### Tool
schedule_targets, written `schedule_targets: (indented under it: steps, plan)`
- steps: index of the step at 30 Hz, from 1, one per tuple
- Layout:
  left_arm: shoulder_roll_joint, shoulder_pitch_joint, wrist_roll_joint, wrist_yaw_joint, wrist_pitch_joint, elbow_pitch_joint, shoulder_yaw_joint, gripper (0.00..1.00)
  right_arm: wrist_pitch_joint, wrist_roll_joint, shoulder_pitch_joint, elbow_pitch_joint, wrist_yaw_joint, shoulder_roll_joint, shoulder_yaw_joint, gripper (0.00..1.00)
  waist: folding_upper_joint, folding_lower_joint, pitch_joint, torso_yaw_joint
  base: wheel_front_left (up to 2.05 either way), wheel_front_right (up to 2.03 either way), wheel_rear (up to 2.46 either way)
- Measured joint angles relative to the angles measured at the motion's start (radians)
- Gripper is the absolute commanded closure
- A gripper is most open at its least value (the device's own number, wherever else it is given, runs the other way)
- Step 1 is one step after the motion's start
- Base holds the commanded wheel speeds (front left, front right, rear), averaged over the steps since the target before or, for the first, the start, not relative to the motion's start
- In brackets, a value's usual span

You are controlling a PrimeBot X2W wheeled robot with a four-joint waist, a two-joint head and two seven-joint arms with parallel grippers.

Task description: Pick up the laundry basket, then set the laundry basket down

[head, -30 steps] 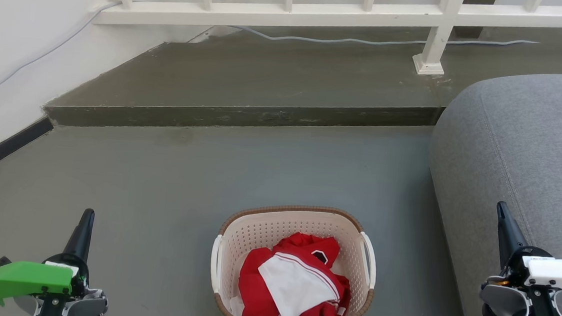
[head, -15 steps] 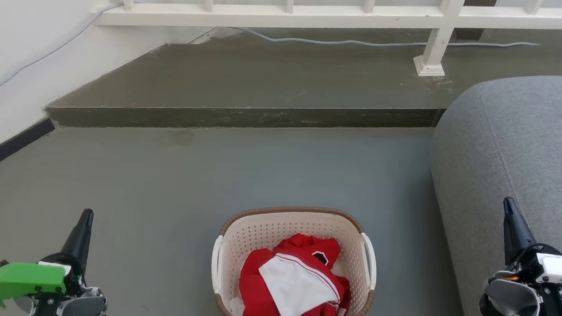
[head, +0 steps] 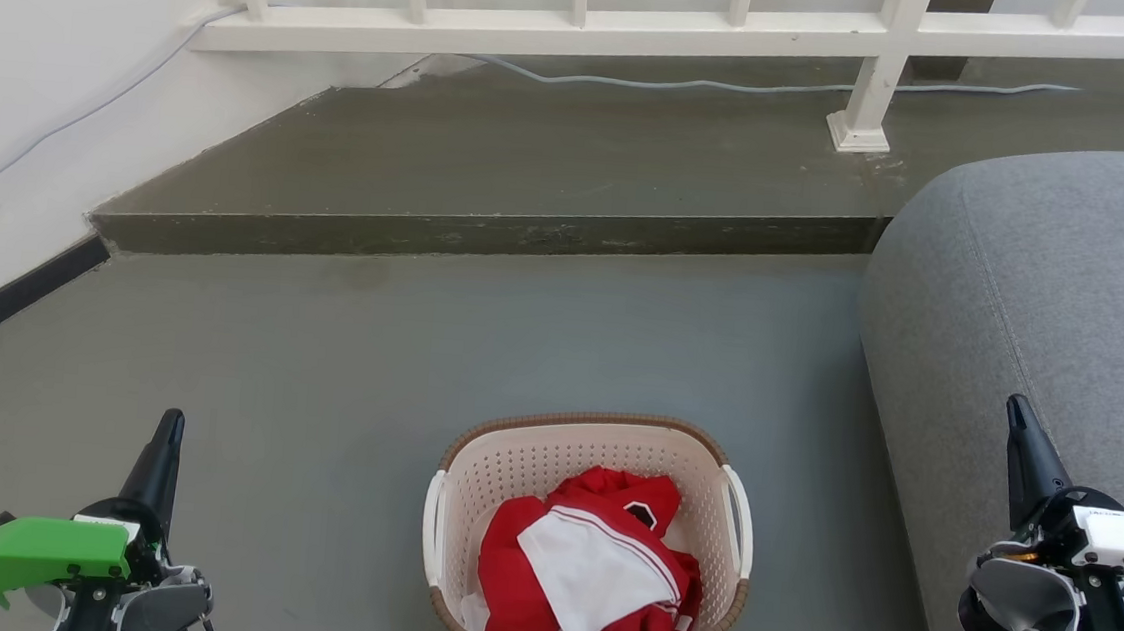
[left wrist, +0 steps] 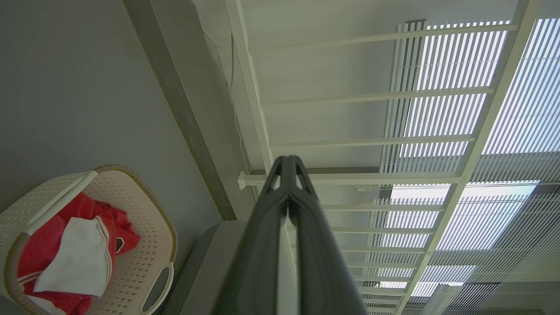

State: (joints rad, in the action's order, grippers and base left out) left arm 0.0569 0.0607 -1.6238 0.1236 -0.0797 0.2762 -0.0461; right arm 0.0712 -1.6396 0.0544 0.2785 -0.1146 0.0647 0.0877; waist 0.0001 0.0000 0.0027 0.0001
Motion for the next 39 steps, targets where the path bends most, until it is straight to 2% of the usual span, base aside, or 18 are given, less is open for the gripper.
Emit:
schedule_targets:
  steps: [39]
  plan:
    - [-0.002, 0.000, 0.000, 0.000, 0.000, 0.000, -0.005, 1.00, 0.000, 0.000, 0.000, 0.003, 0.000, 0.000, 0.002, 1.00, 0.0000, 0.0000, 0.000, 0.000, 0.00, 0.00, 0.00]
